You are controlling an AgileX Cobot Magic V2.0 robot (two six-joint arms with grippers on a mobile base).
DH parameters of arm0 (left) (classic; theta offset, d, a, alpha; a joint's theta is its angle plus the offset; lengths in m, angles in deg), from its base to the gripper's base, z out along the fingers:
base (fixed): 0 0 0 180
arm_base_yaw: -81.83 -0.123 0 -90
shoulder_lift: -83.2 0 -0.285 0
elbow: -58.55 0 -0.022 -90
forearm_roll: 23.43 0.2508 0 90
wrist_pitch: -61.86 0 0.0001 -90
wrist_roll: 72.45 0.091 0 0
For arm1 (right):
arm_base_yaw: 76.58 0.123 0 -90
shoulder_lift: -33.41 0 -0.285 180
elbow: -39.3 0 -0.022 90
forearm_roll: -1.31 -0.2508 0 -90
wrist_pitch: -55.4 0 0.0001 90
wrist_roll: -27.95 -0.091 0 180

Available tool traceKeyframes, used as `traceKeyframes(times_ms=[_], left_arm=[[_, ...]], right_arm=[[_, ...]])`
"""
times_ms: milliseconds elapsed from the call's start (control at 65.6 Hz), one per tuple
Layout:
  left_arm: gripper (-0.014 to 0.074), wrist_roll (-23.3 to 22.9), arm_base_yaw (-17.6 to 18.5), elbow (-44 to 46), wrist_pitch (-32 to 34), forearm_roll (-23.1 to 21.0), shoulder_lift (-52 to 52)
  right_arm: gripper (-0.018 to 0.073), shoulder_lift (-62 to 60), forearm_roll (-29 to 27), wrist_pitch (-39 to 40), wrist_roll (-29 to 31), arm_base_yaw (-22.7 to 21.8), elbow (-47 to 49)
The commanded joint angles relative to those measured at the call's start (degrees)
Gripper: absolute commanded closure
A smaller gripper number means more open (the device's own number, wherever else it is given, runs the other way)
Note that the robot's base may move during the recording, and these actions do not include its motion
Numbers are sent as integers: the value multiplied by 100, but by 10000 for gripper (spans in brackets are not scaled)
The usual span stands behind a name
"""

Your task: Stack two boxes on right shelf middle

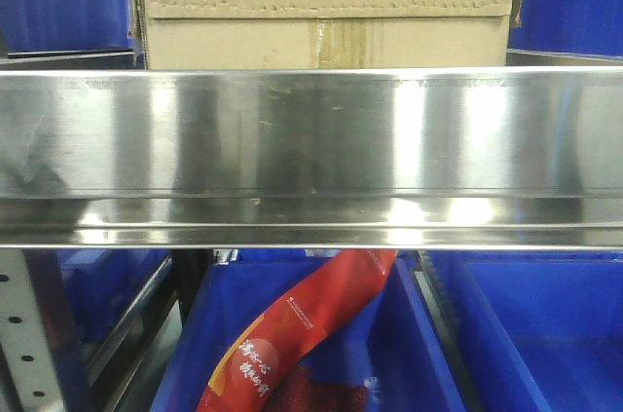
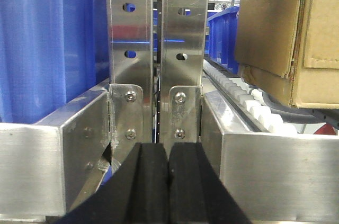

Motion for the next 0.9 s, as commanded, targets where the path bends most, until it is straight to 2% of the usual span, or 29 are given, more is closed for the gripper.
traceKeyframes(times_ms=[0,320,381,427,549,884], left_arm=[[708,31,-26,6,64,-39,32],[708,31,-26,6,64,-39,32],[708,31,-26,6,64,-39,32],[708,31,-26,6,64,-39,32],[708,31,-26,6,64,-39,32],[708,31,-26,6,64,-39,32]], right_arm=[[712,-283,84,422,-54,-135,-424],[712,-1287,84,1149,-379,-172,-2024],[712,-1287,84,1313,-458,-172,-2039],[712,-1287,120,987,-484,-172,-2039],[712,-1287,326,1088,-484,-172,-2039],[712,-1287,326,1145,-484,-172,-2039]])
